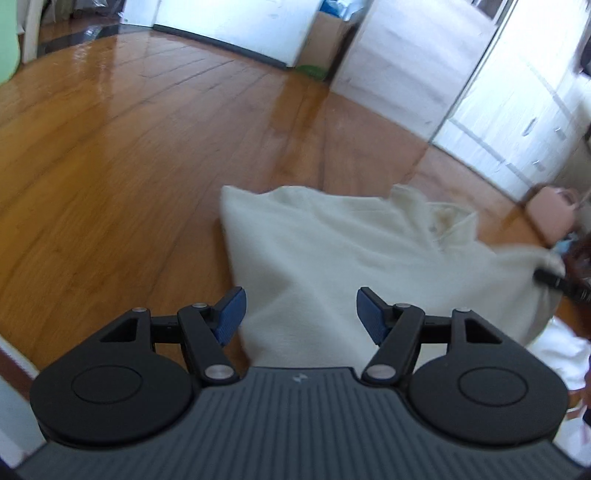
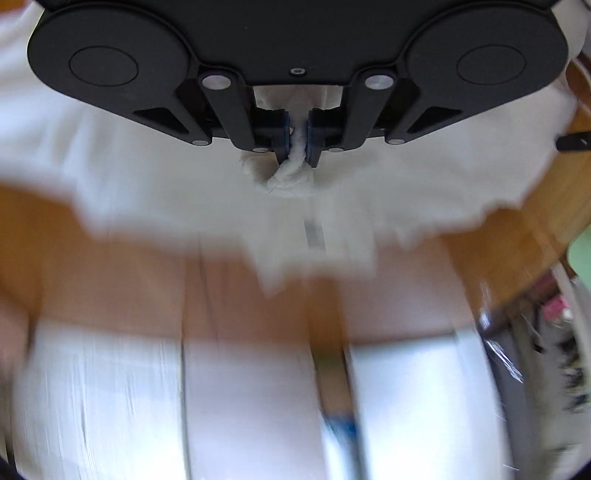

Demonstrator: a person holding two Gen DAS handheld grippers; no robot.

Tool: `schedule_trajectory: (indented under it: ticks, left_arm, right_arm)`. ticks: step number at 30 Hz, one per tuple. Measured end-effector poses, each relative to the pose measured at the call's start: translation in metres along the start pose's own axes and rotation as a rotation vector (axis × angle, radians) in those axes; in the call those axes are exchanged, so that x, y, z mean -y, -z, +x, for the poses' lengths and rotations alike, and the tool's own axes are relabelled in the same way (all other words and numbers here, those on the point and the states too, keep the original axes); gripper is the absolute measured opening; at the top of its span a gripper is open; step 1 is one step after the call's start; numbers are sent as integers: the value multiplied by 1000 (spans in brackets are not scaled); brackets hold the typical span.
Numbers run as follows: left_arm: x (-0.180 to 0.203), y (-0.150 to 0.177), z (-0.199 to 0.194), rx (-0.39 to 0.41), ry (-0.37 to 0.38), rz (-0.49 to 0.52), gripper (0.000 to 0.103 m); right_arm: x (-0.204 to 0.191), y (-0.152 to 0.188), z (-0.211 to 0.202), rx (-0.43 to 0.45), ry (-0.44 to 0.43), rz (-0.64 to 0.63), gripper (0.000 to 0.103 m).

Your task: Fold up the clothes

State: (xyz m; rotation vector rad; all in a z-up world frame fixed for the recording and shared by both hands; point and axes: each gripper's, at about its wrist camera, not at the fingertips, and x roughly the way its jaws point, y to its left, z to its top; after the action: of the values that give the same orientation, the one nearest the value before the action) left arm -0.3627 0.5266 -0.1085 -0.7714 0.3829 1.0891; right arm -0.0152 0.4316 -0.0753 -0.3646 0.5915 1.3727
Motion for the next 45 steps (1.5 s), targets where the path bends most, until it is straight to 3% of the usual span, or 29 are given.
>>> schedule_trajectory:
  ticks: [2, 5, 7, 9, 12, 14, 16, 18, 22, 24, 27, 28, 31, 33, 34, 35, 36, 38, 41, 44, 45]
  left_arm:
    - [7, 2, 0, 0, 22, 31, 66]
    - [31, 8, 4, -8, 15, 170, 72]
    - [42, 14, 9, -35, 10, 245, 74]
    - [52, 20, 16, -74, -8, 312, 75]
    - [56, 28, 32, -151, -171, 378, 75]
    - [47, 29, 39, -187, -301, 363, 76]
    - [30, 22, 37, -187, -328, 275, 75]
    - [14, 14, 31, -187, -284, 170, 72]
    - [-14, 9, 29, -222, -144, -30, 42]
    - [-12, 9, 29, -216, -191, -3, 41]
    - [-6, 9, 28, -194, -300, 50, 43]
    - [-7, 10, 28, -193, -317, 60, 43]
    - [-8, 13, 30, -192, -371, 93, 40]
    - [-11, 10, 25, -175, -340, 65, 40]
    - [-12, 9, 23, -164, -321, 49, 40]
    - [-14, 8, 18, -143, -280, 23, 40]
    - [-14, 8, 14, -123, -244, 11, 40]
    - [-9, 7, 8, -93, -180, 19, 41]
    - [16, 10, 8, -89, -120, 115, 42]
    - [39, 19, 12, -106, -169, 203, 43]
    - [45, 21, 12, -106, -173, 233, 43]
  right_arm:
    - [-13, -13, -8, 61, 28, -125, 8]
    - [-9, -5, 12, 5, 164, -284, 9]
    - [6, 4, 28, -71, 187, -249, 8]
    - [17, 7, 33, -91, 179, -189, 8]
    - [15, -4, 22, -38, 150, -141, 8]
    - [14, -13, 11, -1, 114, -104, 8]
    - [12, -11, 13, -26, 72, -89, 8]
    - [10, -4, 18, -77, 45, -93, 8]
    - [9, 10, 18, -111, 93, -111, 8]
    - [15, 6, 8, -95, 67, -36, 8]
    - [24, 1, -2, -111, -73, 116, 8]
    - [20, -1, -2, -119, -71, 100, 8]
    - [8, -3, -3, -111, 44, -19, 8]
    - [8, 3, 7, -151, 141, -84, 10]
    - [8, 7, 16, -191, 193, -124, 15]
    - [9, 14, 29, -248, 250, -171, 33]
    - [11, 21, 39, -293, 312, -206, 39]
    - [16, 26, 40, -298, 375, -195, 42]
    - [31, 27, 20, -227, 280, -46, 50]
    - [41, 38, 15, -228, 174, 18, 49]
    - [41, 43, 17, -237, 179, -9, 49]
